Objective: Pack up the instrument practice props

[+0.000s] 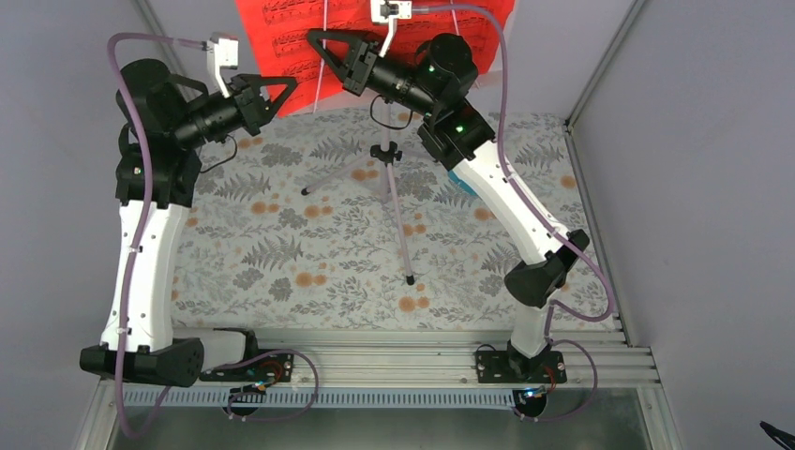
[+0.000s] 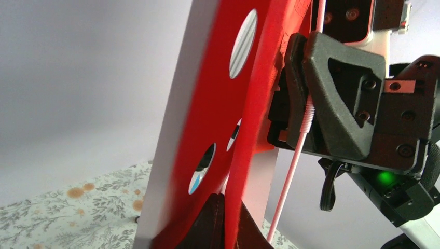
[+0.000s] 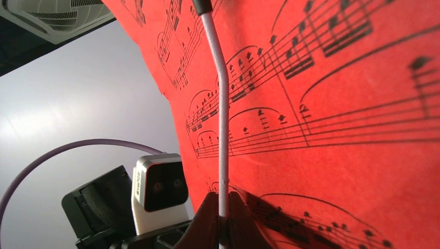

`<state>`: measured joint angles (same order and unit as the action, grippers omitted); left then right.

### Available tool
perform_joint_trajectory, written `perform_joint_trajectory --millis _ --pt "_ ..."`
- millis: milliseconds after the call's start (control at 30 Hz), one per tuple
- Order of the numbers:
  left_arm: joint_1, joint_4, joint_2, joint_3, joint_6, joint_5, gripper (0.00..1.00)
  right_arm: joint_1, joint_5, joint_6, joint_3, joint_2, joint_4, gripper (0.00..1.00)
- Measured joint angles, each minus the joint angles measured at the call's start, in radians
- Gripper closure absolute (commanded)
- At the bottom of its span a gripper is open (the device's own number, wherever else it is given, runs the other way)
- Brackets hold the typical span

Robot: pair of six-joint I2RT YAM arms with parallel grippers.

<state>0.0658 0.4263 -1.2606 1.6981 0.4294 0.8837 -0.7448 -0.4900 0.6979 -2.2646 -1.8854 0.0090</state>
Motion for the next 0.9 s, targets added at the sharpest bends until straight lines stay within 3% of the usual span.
perform_joint_trajectory --millis 400,667,900 --pt "-0.010 -0.043 0.064 -0.023 0.101 -0.127 0.98 0.000 -0.014 -0.074 0.042 0.009 0.069 0.97" --pt "-0.095 -0.015 0.205 -0.085 0.132 -0.328 0.98 0.000 0.006 -0.077 0.064 0.025 0.071 0.97" --pt "-0.103 0.014 0.359 -0.145 0.153 -0.516 0.98 0.000 0.032 -0.076 0.087 0.042 0.071 0.97"
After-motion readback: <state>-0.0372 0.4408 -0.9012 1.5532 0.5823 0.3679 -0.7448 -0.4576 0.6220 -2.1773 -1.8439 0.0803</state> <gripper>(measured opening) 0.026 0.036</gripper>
